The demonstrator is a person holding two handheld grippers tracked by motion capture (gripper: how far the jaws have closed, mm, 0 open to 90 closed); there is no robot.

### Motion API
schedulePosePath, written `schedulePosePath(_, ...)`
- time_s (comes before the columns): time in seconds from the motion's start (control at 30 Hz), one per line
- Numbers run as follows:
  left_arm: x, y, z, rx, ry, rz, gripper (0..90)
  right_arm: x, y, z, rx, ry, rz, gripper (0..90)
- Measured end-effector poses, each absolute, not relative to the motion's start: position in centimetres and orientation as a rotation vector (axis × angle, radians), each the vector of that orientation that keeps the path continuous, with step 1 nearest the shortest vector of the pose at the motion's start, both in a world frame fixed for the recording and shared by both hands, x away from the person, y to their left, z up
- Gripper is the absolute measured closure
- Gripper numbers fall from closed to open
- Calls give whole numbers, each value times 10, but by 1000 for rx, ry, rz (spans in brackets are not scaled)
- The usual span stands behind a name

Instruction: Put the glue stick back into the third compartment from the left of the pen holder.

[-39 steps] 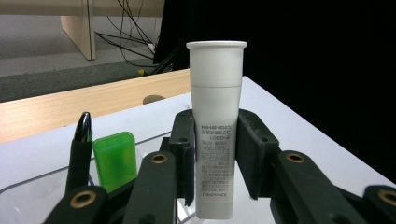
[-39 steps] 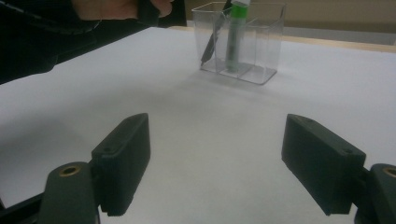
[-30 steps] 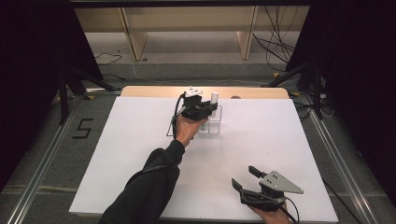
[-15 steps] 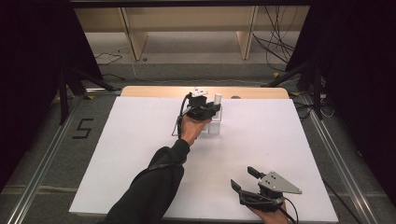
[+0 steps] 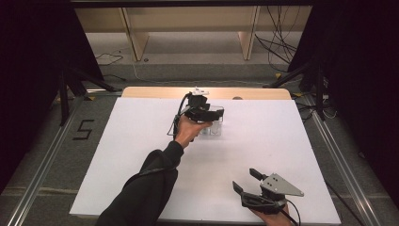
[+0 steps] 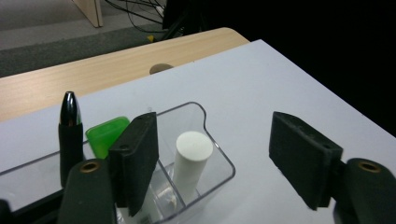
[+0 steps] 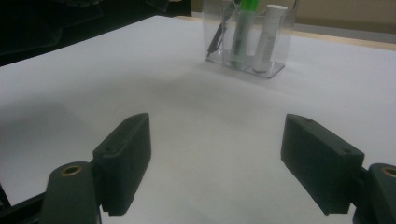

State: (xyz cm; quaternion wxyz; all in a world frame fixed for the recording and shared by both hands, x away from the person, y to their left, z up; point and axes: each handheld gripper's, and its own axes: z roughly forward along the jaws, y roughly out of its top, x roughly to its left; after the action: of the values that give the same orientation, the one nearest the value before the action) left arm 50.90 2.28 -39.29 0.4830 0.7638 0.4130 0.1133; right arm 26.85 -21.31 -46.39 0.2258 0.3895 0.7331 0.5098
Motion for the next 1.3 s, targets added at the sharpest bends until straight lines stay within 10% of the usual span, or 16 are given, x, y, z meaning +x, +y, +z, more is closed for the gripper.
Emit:
schedulePosePath(0.77, 451, 107, -422, 1736, 909, 78, 147, 270, -220, -465, 1117, 1994, 1452, 257)
schedulePosePath(1.3, 395, 131, -423, 1767, 693, 205, 93, 271, -218, -465, 1136, 1999, 1479, 256)
